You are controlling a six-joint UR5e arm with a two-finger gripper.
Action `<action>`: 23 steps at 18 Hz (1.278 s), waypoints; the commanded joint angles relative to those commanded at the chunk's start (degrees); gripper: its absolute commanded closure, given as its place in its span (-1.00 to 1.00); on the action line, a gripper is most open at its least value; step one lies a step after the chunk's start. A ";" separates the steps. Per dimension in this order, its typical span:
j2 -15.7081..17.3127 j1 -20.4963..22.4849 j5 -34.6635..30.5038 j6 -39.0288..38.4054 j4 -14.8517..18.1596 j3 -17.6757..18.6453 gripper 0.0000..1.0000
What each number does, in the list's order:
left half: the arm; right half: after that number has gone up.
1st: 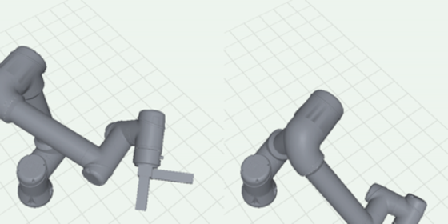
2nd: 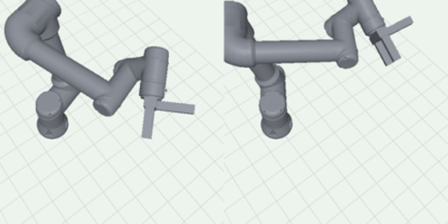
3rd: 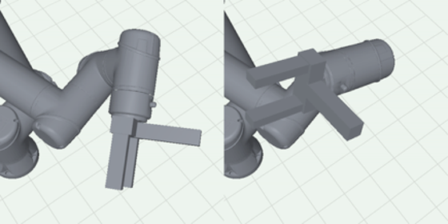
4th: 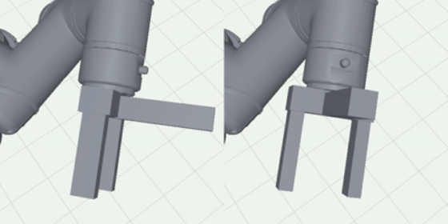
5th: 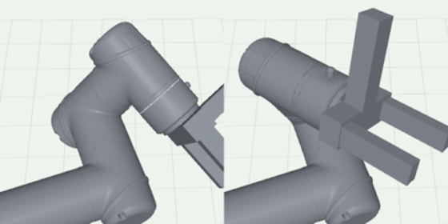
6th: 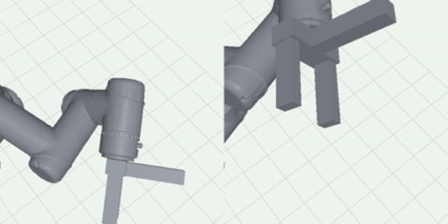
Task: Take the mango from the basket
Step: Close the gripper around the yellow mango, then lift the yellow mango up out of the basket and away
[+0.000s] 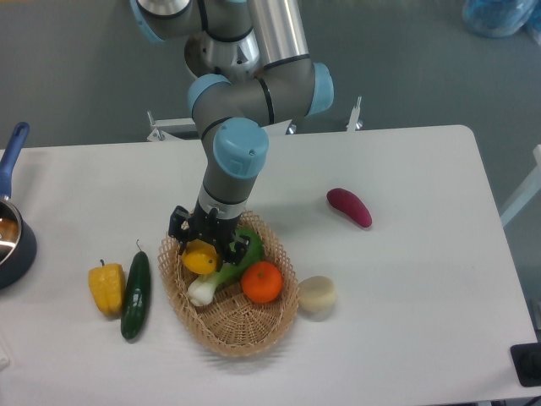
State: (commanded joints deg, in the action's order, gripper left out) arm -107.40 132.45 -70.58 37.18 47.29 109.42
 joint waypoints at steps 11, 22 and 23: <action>2.02 -0.27 0.00 4.83 0.70 -0.17 0.03; 5.45 6.84 1.05 8.79 0.35 -11.06 0.03; 5.36 7.72 2.36 8.79 0.35 -12.73 0.03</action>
State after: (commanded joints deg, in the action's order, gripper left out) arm -102.04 140.18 -68.22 45.97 47.64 96.70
